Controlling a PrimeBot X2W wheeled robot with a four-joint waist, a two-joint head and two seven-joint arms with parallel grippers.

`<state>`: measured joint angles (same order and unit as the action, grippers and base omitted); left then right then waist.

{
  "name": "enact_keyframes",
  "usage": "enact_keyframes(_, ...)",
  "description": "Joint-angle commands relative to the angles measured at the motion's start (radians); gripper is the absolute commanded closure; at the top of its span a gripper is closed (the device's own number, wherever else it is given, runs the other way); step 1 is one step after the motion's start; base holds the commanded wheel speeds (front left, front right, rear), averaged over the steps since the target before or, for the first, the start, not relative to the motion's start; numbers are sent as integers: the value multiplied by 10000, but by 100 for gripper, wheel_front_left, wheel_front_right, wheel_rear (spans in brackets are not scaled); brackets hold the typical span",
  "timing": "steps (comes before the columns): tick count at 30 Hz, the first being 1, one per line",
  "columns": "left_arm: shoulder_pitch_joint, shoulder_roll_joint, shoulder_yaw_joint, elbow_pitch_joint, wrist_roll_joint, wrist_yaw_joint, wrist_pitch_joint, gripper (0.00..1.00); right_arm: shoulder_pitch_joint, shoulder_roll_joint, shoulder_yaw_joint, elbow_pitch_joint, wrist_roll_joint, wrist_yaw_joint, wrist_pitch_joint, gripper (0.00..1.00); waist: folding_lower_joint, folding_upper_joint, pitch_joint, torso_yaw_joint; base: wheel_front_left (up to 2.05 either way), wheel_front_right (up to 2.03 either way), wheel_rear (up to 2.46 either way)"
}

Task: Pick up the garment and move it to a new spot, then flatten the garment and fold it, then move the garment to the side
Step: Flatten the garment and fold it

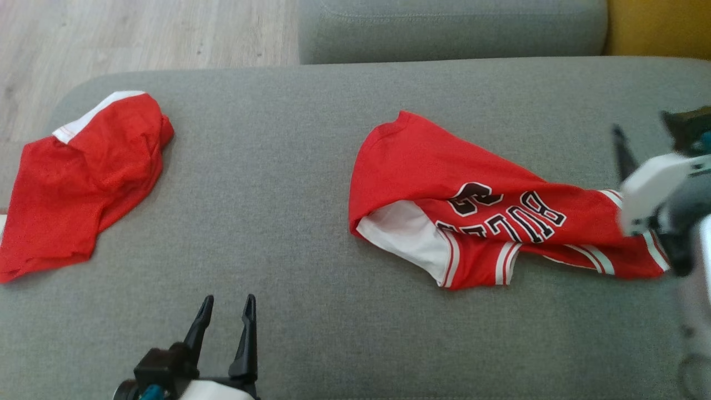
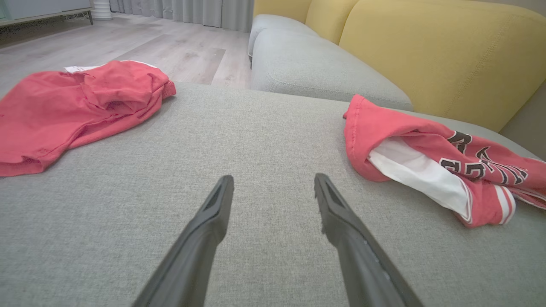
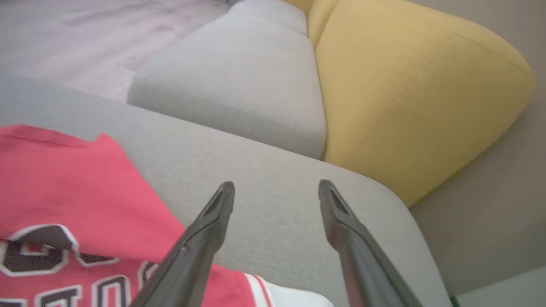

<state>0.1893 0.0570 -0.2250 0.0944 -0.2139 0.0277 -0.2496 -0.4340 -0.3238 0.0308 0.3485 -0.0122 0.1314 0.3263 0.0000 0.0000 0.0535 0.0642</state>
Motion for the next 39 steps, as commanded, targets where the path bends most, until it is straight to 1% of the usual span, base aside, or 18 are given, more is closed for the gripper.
enact_keyframes(1,-534,-68,255,-385,35,58,-122,0,103,203,139,-479,-40,-7,-320,0,0,0,68,-20,0,0,0)
enact_keyframes(4,-662,-68,194,-398,37,39,-122,0,253,785,325,-497,44,-7,-786,0,0,0,273,-14,0,0,0)
enact_keyframes(5,-818,-68,120,-415,38,25,-122,0,121,950,478,-329,101,-7,-879,0,0,0,529,51,0,0,0)
enact_keyframes(8,-1247,-68,-137,-422,39,-13,-122,0,-494,1034,617,55,216,-7,-780,0,0,0,1023,305,0,0,0)
enact_keyframes(11,-1683,-68,-483,-407,-19,-23,-122,0,-1328,845,946,545,369,-7,-483,0,0,0,1548,690,0,0,0)
enact_keyframes(19,-2435,-68,-1145,-328,-286,150,-122,0,-3379,106,2503,1807,1520,-7,403,0,0,0,2678,1637,0,0,0)
enact_keyframes(26,-2889,-68,-1780,-389,-556,315,-122,0,-4450,-321,3169,2983,2048,-7,846,0,0,0,3248,2300,0,0,0)
enact_keyframes(29,-3015,-68,-1973,-402,-647,403,-122,0,-4750,-412,3591,3361,2299,-7,1003,0,0,0,3420,2444,0,0,0)
enact_keyframes(32,-3088,-68,-2039,-408,-697,469,-122,0,-4913,-443,3780,3585,2429,-7,1091,0,0,0,3494,2489,0,0,0)
enact_keyframes(39,-3240,-68,-2153,-416,-781,602,-122,0,-5066,-472,4770,4049,3117,-7,1734,0,0,0,3609,2547,0,0,0)
